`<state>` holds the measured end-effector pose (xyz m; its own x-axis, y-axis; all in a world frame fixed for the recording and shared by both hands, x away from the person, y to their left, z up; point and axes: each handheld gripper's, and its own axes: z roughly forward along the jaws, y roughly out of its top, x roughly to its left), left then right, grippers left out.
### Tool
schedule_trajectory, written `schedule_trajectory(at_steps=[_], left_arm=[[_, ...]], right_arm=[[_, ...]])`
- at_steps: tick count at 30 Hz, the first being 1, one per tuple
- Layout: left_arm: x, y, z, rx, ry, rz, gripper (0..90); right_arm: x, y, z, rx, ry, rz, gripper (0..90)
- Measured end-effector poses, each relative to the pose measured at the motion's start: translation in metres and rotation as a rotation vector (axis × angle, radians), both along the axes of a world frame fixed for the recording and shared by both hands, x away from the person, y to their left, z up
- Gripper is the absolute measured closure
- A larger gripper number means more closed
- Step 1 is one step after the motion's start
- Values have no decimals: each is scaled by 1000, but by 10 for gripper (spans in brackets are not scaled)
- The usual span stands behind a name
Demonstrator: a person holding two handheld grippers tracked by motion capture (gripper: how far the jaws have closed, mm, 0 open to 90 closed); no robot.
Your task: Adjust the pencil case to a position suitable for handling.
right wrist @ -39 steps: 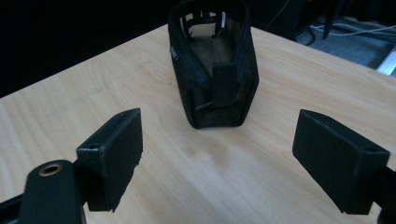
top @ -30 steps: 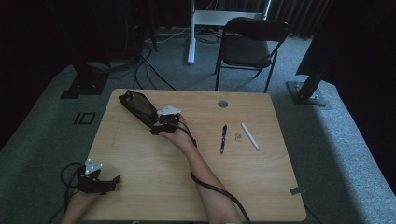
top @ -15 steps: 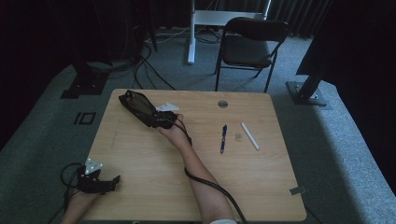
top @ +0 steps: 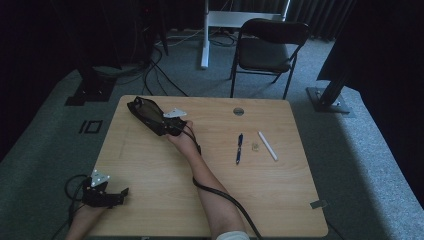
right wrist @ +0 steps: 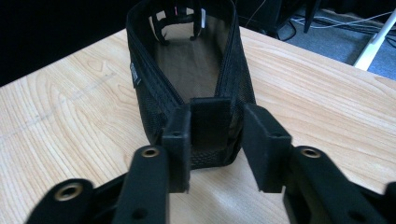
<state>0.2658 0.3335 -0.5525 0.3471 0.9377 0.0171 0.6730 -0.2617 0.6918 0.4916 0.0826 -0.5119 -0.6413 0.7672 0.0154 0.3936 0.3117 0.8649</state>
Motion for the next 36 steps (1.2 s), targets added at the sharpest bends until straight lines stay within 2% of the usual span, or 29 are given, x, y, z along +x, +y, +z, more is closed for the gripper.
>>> schedule_trajectory(at_steps=[6, 13, 36], left_arm=[[0, 0, 0, 0, 0, 0, 0], [0, 0, 0, 0, 0, 0, 0], [0, 0, 0, -1, 0, 0, 0]], right_arm=[[1, 1, 1, 4, 15, 16, 725], [-3, -3, 3, 16, 25, 27, 729], [-27, -21, 3, -1, 15, 74, 731]])
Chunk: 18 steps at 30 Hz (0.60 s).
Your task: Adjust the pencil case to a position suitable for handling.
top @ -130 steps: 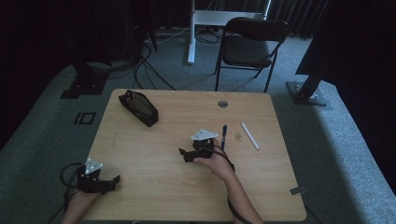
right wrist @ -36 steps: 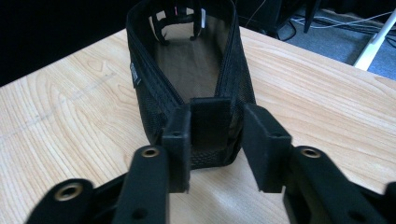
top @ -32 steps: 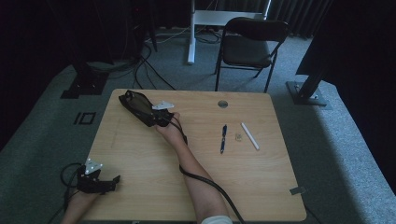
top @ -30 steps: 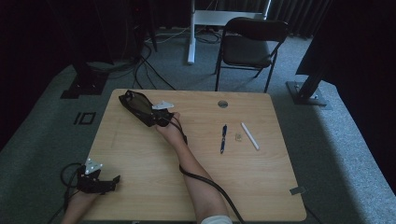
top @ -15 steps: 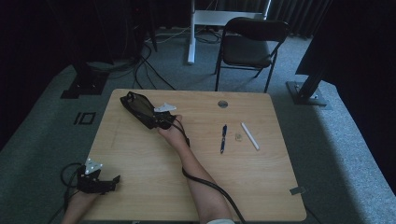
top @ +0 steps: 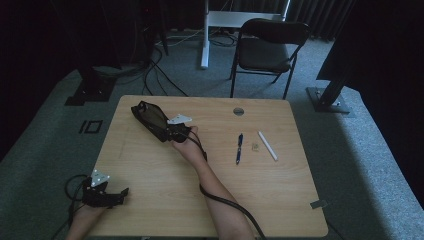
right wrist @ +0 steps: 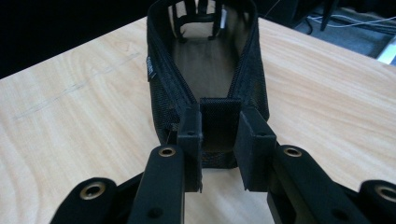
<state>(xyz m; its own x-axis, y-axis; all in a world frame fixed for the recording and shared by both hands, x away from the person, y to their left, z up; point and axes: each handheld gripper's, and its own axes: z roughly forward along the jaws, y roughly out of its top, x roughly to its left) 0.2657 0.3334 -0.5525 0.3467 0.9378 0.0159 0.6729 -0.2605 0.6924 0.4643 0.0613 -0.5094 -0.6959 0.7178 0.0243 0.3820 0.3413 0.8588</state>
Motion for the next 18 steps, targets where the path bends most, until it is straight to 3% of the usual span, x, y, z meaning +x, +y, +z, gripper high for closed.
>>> schedule_trajectory(at_steps=[18], left_arm=[[0, 0, 0, -1, 1, 0, 0]], right_arm=[[-25, -24, -4, 31, 7, 0, 731]])
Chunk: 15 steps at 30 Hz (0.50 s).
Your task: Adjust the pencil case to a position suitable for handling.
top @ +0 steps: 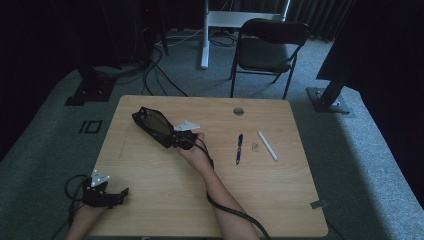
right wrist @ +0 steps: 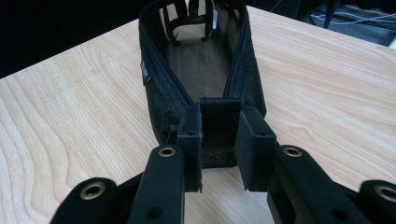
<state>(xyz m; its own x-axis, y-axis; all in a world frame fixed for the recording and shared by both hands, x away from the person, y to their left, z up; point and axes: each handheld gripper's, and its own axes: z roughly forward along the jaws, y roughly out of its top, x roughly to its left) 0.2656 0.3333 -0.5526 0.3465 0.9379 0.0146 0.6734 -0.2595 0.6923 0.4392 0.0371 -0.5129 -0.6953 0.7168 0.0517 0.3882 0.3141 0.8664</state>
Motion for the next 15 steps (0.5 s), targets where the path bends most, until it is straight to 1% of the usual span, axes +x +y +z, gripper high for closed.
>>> schedule_trajectory(at_steps=[7, 12, 15], left_arm=[[0, 0, 0, 0, 0, 1, 0], [0, 0, 0, 0, 0, 0, 0], [0, 0, 0, 0, 0, 0, 0]], right_arm=[[-7, -11, 1, -2, -3, 1, 731], [-17, -19, 2, -2, -11, 4, 731], [-22, -22, 1, 3, -8, 4, 731]])
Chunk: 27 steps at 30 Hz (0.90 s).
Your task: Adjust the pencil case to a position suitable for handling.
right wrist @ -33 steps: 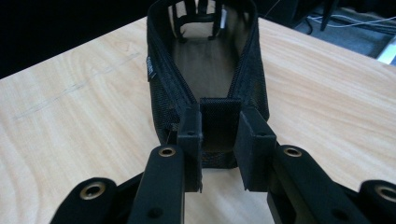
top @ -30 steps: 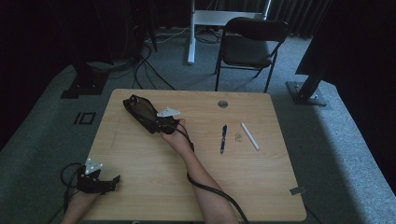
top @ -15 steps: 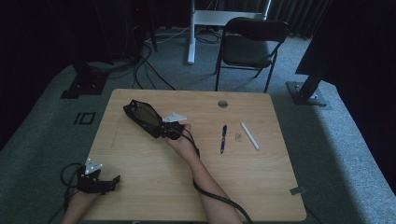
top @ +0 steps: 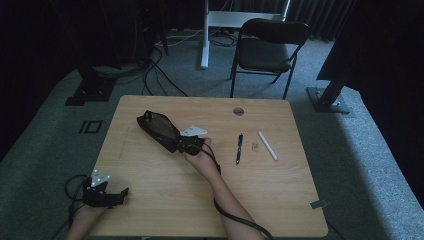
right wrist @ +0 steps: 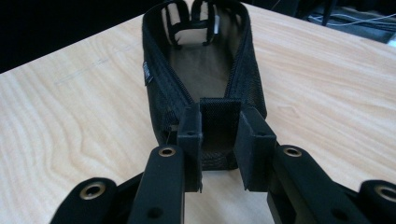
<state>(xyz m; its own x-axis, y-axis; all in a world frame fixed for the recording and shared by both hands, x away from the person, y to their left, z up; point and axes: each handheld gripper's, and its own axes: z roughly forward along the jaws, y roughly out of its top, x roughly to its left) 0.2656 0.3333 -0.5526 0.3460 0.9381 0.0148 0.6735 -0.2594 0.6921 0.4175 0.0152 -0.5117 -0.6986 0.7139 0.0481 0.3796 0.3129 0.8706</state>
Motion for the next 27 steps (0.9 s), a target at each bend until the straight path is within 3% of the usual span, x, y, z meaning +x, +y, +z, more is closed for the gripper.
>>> schedule_trajectory(at_steps=[15, 27], left_arm=[[0, 0, 0, 0, 0, 0, 0], [0, 0, 0, -2, 0, 4, 0]], right_arm=[[-32, -28, 3, 8, -33, 39, 731], [-53, -49, -6, -3, -21, 46, 731]])
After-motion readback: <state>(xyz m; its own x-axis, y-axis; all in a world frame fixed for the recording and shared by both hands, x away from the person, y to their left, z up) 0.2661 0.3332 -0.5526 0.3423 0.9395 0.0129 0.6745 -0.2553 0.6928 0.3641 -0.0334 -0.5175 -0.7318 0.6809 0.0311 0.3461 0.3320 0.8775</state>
